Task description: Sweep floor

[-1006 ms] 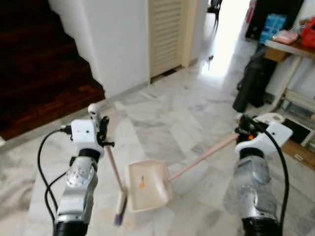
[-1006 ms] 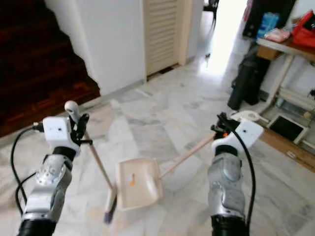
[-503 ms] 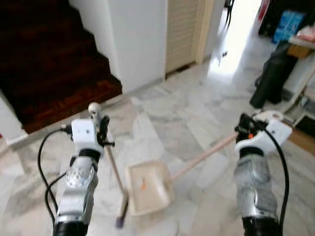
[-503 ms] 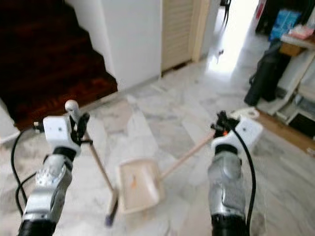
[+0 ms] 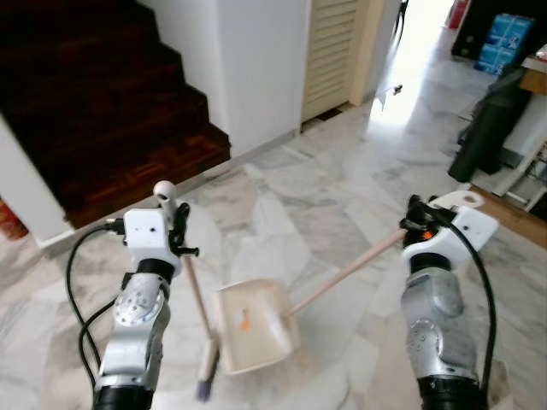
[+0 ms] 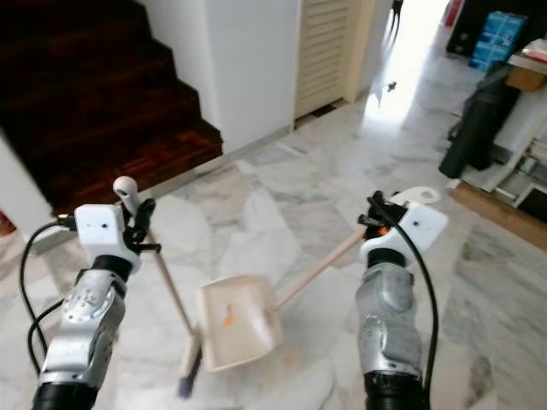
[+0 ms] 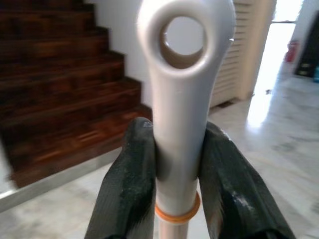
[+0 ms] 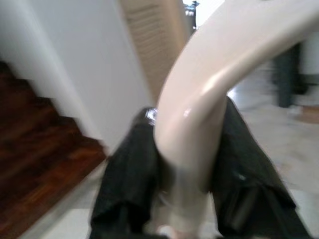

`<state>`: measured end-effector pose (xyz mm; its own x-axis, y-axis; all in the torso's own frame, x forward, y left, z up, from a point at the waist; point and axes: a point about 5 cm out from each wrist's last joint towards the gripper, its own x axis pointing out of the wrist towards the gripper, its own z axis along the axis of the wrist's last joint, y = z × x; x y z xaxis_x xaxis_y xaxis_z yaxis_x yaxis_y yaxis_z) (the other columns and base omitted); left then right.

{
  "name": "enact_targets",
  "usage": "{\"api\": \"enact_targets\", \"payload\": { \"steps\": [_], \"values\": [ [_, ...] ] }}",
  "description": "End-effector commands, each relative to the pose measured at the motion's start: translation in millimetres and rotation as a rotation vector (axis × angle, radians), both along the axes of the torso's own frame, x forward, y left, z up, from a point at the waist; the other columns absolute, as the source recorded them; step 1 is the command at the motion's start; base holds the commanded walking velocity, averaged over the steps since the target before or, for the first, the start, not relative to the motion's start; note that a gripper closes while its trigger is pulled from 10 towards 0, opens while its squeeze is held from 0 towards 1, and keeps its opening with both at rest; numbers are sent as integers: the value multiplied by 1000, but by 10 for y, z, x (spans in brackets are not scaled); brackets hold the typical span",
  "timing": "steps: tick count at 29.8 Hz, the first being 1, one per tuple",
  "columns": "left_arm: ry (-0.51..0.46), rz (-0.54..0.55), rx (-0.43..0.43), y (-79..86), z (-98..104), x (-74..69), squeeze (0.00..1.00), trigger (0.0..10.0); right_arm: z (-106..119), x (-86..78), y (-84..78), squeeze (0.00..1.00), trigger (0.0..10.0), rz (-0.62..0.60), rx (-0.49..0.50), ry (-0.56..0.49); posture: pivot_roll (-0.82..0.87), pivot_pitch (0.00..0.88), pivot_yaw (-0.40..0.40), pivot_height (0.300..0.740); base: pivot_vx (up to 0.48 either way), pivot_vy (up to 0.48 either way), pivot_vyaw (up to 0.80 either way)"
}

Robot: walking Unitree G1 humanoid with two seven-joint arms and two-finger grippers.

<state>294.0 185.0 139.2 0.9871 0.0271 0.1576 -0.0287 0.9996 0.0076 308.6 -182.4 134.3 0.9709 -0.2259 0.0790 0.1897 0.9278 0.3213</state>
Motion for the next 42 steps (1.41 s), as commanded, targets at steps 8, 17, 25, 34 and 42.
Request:
{"api": "enact_targets", "payload": {
  "steps": [8, 17, 25, 34, 42],
  "values": [
    [-68, -22, 11, -52, 157, 11, 0, 10000, 154, -2, 32, 0, 10000, 17, 21, -82, 11, 0, 19, 740, 0, 438, 56],
    [-68, -28, 13, -57, 158, 16, 0, 10000, 161, 6, 43, 0, 10000, 25, 35, -86, 10, 0, 22, 740, 0, 436, 158],
    [-67, -28, 16, -46, 168, 21, 0, 10000, 167, 15, 25, 0, 10000, 12, 27, -89, 17, 0, 24, 740, 0, 435, 0],
    [-63, -26, 21, -32, 173, 23, 0, 10000, 168, 13, 30, 0, 10000, 12, 34, -92, 22, 0, 25, 740, 0, 437, 527],
    [-61, -29, 23, -24, 176, 20, 0, 10000, 162, 6, 34, 0, 10000, 10, 30, -90, 26, 0, 27, 740, 0, 435, 66]
  ]
}}
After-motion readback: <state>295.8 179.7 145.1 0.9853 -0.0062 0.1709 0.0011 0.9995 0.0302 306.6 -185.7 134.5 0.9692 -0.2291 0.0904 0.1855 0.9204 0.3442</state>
